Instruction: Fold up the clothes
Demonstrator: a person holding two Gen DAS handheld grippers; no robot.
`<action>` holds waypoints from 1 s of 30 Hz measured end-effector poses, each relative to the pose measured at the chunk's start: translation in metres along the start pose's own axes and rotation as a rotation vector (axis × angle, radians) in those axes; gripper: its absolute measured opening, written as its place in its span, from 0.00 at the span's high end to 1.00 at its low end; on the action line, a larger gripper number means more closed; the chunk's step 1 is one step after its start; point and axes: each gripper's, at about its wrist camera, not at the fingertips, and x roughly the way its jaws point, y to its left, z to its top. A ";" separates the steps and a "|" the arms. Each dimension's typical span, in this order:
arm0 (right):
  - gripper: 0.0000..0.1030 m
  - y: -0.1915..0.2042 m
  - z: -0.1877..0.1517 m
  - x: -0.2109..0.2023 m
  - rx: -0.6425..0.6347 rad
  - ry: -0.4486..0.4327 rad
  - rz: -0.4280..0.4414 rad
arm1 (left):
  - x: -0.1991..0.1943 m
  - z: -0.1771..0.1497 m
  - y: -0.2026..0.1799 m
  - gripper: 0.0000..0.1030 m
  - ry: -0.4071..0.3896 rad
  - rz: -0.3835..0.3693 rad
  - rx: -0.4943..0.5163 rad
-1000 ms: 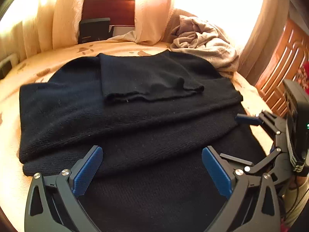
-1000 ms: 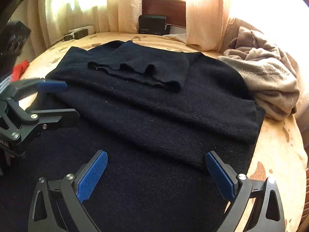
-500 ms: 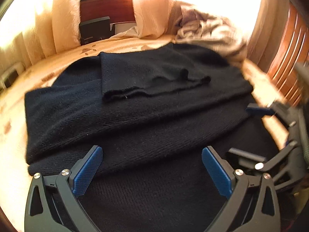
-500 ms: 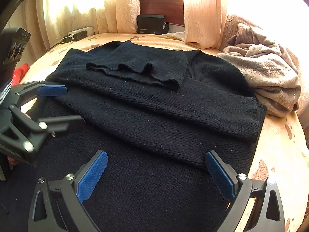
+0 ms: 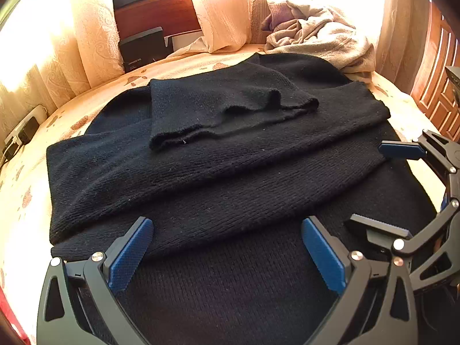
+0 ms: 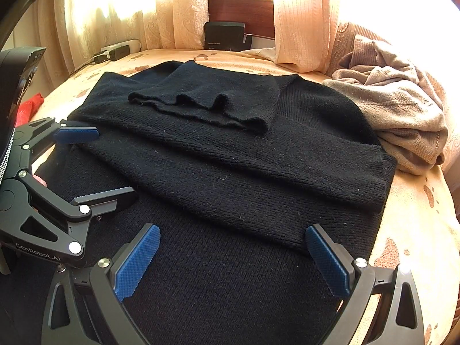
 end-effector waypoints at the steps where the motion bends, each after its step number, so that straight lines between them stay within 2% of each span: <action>1: 0.00 0.000 0.000 0.000 0.000 -0.001 0.000 | -0.003 -0.001 0.001 0.00 -0.009 0.004 -0.014; 7: 0.00 0.001 -0.001 -0.002 0.004 -0.010 -0.009 | -0.026 -0.008 0.005 0.00 -0.076 0.025 -0.058; 13: 0.00 -0.001 -0.004 -0.016 0.047 -0.067 -0.056 | -0.044 -0.017 0.009 0.00 -0.132 0.100 -0.091; 21: 0.00 0.002 -0.014 -0.035 0.091 -0.106 -0.132 | -0.053 -0.035 0.010 0.00 -0.105 0.122 -0.107; 24: 0.00 0.003 -0.017 -0.042 0.107 -0.120 -0.161 | -0.058 -0.041 0.007 0.00 -0.113 0.151 -0.110; 30: 0.00 0.010 -0.025 -0.060 0.136 -0.182 -0.230 | -0.064 -0.047 0.000 0.00 -0.129 0.149 -0.160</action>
